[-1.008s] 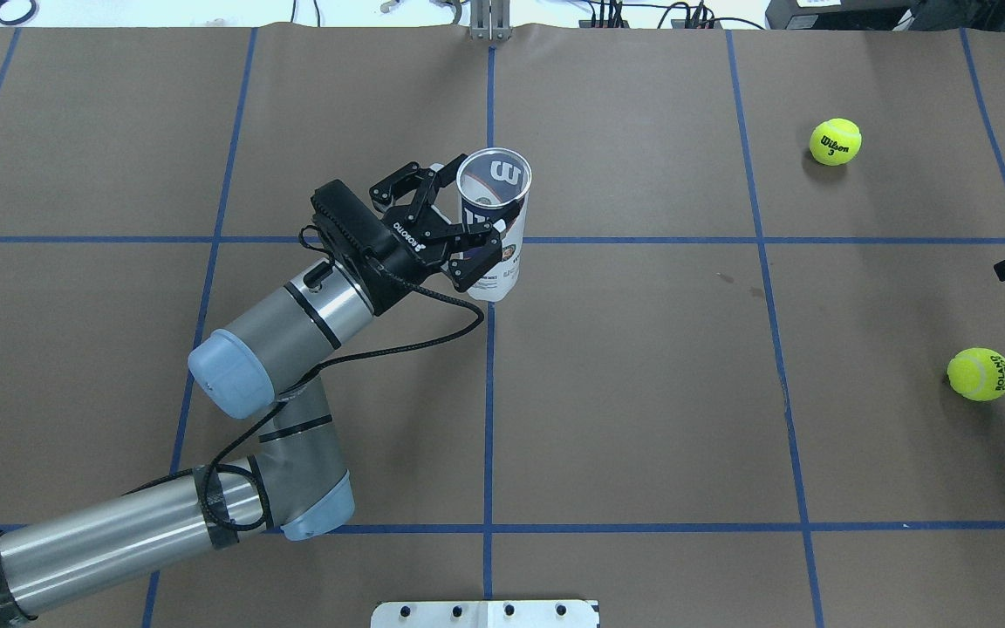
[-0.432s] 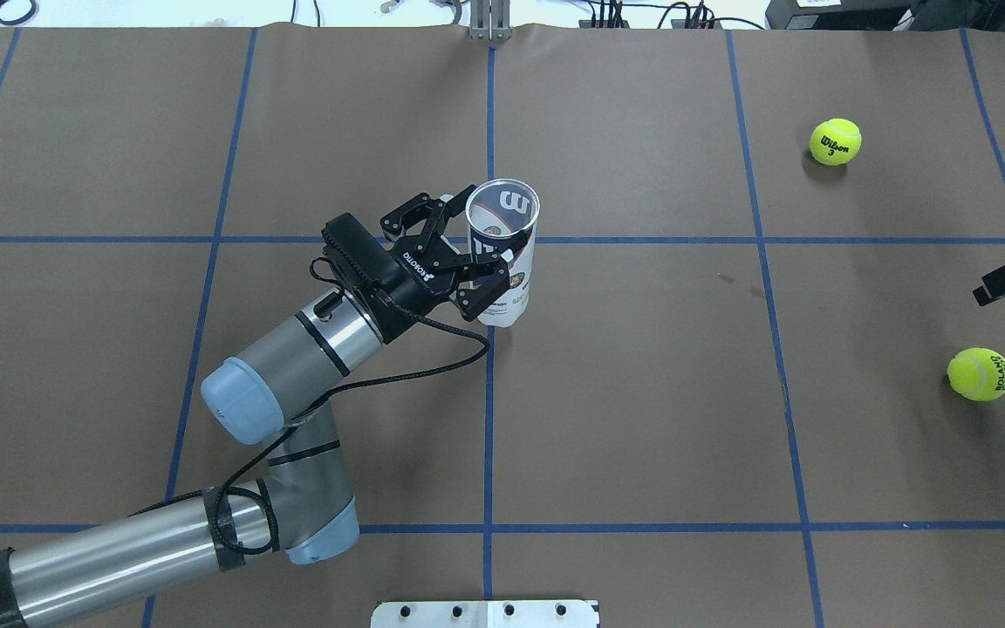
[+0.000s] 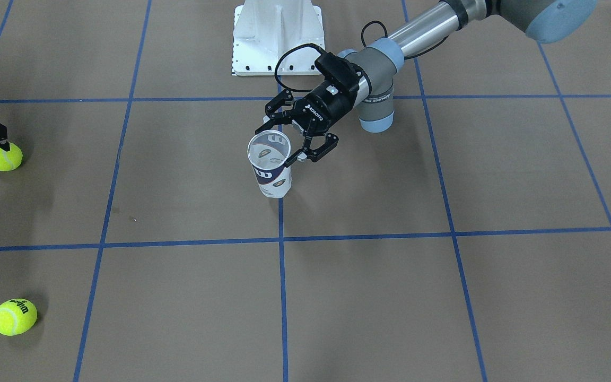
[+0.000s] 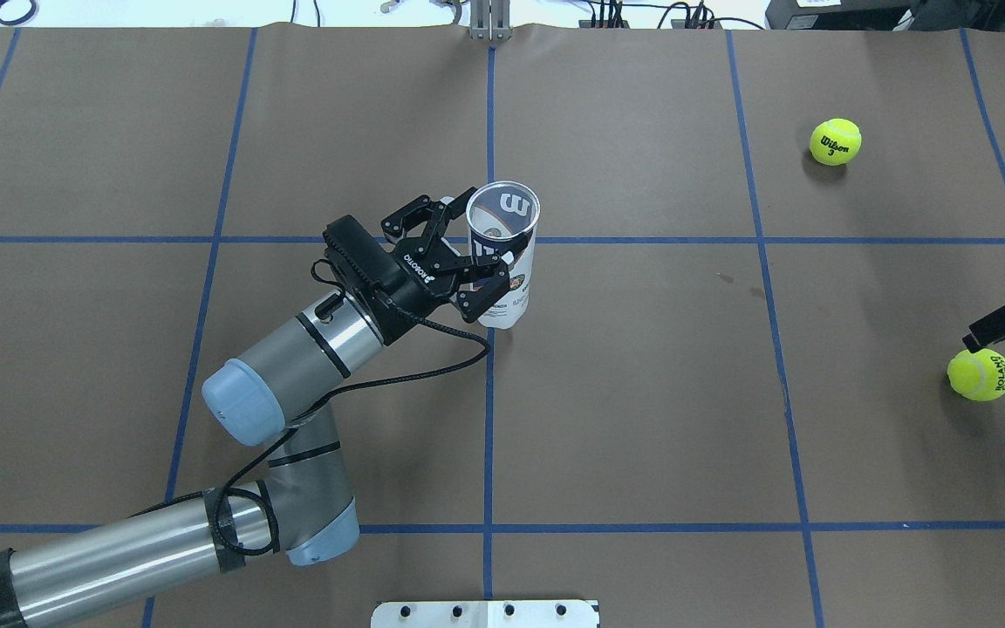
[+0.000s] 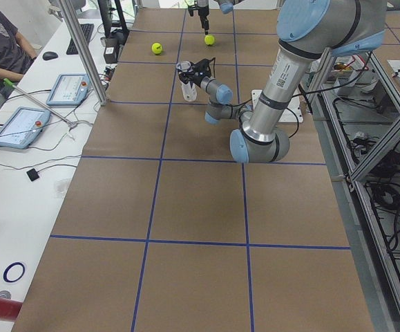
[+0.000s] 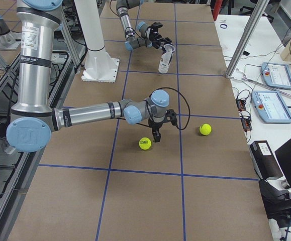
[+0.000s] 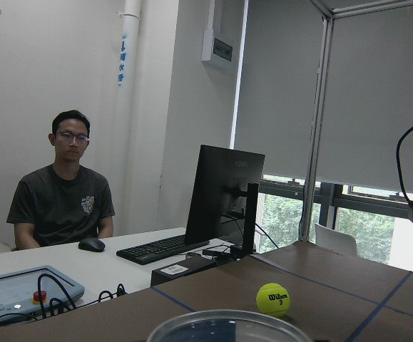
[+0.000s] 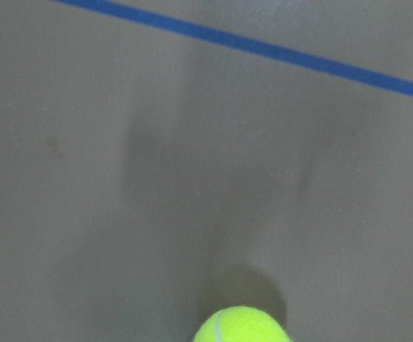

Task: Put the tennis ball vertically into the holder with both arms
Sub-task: 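Hold the upright can with the left gripper while the right gripper reaches the nearer ball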

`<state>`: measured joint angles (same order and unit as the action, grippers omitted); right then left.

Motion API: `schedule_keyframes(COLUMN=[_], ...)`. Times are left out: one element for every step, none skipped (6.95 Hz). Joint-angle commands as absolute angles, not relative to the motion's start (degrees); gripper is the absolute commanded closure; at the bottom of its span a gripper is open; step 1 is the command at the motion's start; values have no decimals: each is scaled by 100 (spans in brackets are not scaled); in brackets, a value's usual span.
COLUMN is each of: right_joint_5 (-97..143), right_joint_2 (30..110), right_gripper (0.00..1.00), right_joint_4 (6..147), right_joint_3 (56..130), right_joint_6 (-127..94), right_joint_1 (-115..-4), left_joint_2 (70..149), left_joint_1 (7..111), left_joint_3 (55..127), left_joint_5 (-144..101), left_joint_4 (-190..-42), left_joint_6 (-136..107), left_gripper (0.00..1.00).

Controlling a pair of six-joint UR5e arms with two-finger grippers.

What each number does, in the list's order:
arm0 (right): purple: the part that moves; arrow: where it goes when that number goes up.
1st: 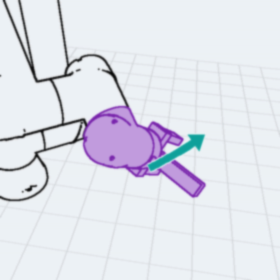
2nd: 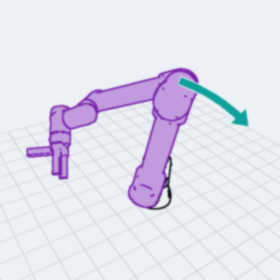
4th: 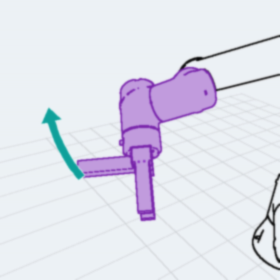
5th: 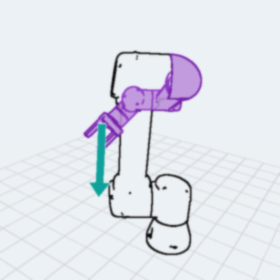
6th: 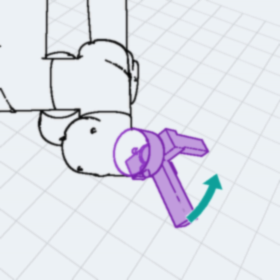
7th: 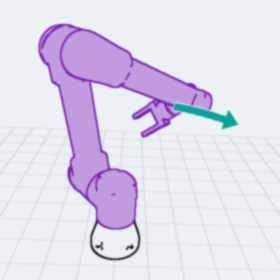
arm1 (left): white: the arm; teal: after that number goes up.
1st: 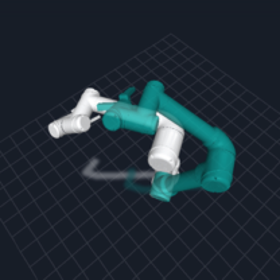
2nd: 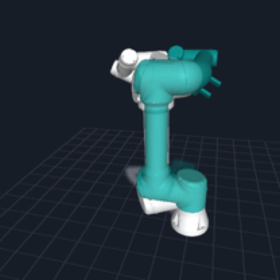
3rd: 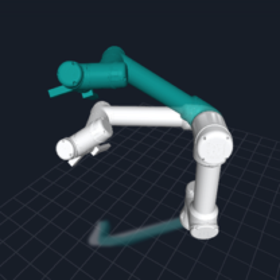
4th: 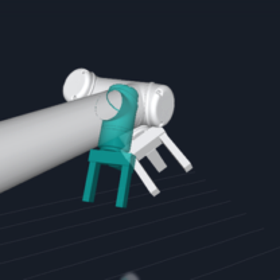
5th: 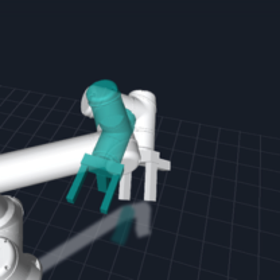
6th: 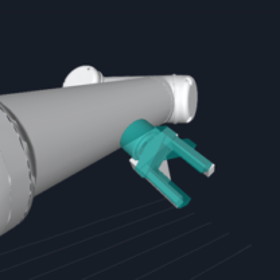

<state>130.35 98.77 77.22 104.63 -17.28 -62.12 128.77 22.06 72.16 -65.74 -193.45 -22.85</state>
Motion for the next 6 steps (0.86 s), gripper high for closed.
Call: schedule_keyframes(right_joint_5=[13025, 13025, 12982, 12834, 12702, 12674], right_joint_2=[9984, 9976, 9967, 9949, 9914, 9897], right_gripper=[1, 1, 1, 1, 1, 1], right_joint_4=[7664, 7655, 7655, 7647, 7655, 7647], right_joint_3=[10424, 10372, 10301, 10257, 10248, 10144], right_joint_6=[-1749, -1758, -1758, -1758, -1767, -1767], right_joint_1=[-6074, -6012, -5951, -5872, -5793, -5722], left_joint_2=[12876, 12876, 12885, 12885, 12885, 12876], left_joint_1=[2206, 2206, 2206, 2206, 2206, 2197], left_joint_3=[7216, 7216, 7216, 7216, 7216, 7216], left_joint_5=[-6574, -6574, -6574, -6574, -6574, -6574], left_joint_4=[-19345, -19345, -19336, -19336, -19336, -19336], left_joint_6=[-2285, -2285, -2285, -2276, -2285, -2285], left_gripper=[31, 31, 31, 31, 31, 31])
